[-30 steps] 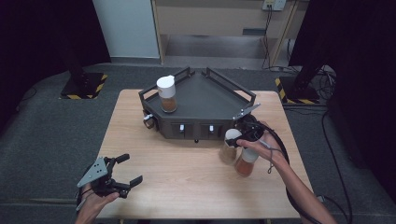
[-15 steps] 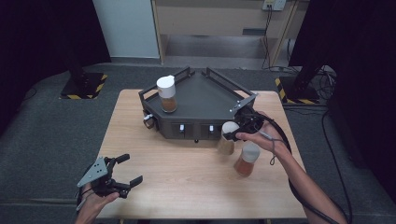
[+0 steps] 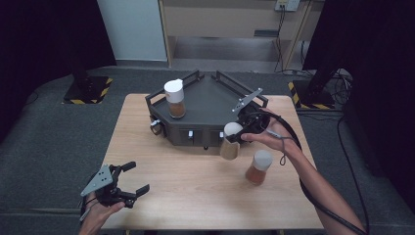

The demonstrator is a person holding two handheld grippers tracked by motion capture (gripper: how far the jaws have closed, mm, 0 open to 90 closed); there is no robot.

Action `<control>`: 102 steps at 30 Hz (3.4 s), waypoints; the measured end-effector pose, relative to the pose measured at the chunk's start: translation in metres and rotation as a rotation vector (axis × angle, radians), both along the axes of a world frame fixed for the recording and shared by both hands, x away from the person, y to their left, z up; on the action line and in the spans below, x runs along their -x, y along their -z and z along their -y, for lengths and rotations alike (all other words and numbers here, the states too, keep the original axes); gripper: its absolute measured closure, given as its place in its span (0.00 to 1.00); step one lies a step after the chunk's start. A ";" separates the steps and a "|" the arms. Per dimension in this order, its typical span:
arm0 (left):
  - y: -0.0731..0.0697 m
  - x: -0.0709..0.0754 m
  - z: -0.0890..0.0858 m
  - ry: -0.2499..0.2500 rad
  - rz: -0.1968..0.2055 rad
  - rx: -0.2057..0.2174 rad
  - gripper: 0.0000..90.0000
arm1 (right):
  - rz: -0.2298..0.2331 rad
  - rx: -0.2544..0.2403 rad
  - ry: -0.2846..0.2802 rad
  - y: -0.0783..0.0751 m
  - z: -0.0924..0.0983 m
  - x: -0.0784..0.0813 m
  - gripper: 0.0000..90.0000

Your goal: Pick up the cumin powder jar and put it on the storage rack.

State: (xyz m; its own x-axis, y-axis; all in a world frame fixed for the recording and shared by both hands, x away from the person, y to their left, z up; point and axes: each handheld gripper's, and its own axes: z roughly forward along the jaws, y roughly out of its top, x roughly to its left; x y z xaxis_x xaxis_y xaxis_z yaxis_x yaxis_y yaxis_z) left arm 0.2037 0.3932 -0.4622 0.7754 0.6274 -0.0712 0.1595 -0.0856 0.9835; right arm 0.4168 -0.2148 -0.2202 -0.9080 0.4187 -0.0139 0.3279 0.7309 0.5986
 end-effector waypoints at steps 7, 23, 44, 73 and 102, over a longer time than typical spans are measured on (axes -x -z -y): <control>0.000 0.000 0.000 -0.001 0.001 0.004 0.00 | -0.008 -0.005 -0.058 -0.012 -0.010 -0.006 0.38; 0.001 -0.001 -0.001 0.006 -0.006 0.010 0.00 | -0.021 0.008 -0.128 -0.041 -0.039 -0.017 0.38; 0.001 -0.001 -0.001 0.006 -0.011 0.017 0.00 | -0.010 0.002 -0.131 -0.083 -0.053 -0.027 0.38; 0.002 -0.001 -0.002 0.007 -0.010 0.019 0.00 | 0.003 0.007 0.030 -0.109 -0.075 -0.066 0.38; 0.003 -0.002 -0.002 0.010 -0.009 0.017 0.00 | -0.007 0.011 0.200 -0.082 -0.094 -0.108 0.38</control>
